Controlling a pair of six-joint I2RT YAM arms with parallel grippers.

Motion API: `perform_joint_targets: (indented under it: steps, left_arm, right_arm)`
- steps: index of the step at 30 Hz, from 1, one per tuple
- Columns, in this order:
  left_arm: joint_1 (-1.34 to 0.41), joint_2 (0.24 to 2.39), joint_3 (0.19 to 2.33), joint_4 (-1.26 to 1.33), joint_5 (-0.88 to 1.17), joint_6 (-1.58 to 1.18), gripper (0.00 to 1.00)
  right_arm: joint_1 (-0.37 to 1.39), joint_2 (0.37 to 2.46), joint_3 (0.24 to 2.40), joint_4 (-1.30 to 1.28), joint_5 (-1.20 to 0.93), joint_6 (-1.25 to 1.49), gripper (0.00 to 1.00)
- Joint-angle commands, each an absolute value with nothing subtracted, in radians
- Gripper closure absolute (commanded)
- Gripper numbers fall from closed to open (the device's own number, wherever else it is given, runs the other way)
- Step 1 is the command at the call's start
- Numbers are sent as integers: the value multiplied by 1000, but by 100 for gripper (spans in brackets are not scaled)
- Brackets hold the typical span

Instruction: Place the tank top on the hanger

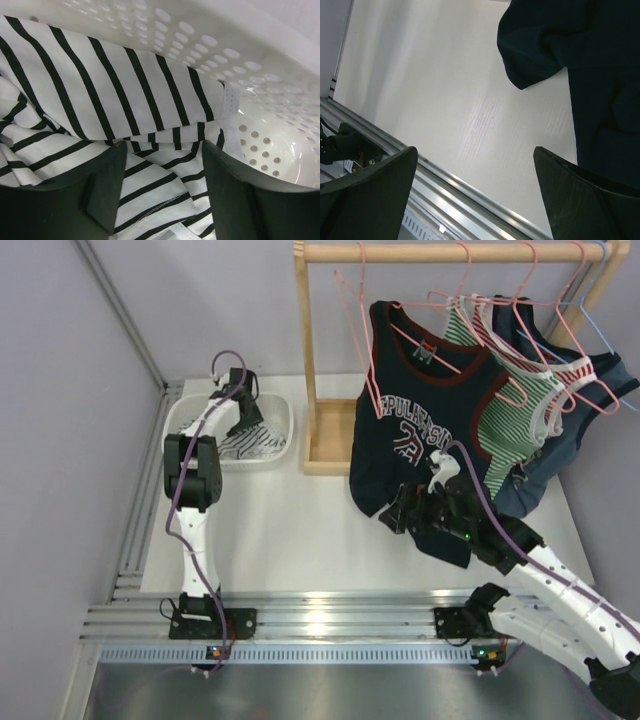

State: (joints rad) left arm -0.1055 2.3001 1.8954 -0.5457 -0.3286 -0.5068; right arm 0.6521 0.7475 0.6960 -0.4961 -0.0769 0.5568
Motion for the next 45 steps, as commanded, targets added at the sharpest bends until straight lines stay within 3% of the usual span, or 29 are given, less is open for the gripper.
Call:
perform_joint_targets:
  steps: [1, 7, 8, 9, 10, 22, 29, 45]
  left_arm:
    - [-101, 2296, 1873, -448, -322, -495, 36]
    - [-101, 2244, 1731, -376, -330, -514, 65]
    - [-101, 2243, 1726, -374, -330, -512, 73]
    - [-101, 2237, 1721, -374, -330, -511, 92]
    - [-101, 2226, 1718, -374, -328, -509, 100]
    - [-112, 1976, 1779, -402, -273, -477, 100]
    - [-161, 1774, 1698, -379, -265, -456, 100]
    - [-402, 1327, 1755, -480, -419, -302, 100]
  right_arm:
    - [663, 739, 721, -474, -89, 540, 0]
    - [663, 738, 709, -466, -94, 541, 0]
    - [663, 736, 709, -466, -97, 540, 0]
    - [663, 738, 706, -466, -97, 540, 0]
    - [661, 735, 707, -468, -97, 541, 0]
    - [663, 727, 699, -462, -87, 543, 0]
    - [663, 758, 704, -443, -83, 545, 0]
    - [663, 819, 762, -449, -40, 526, 0]
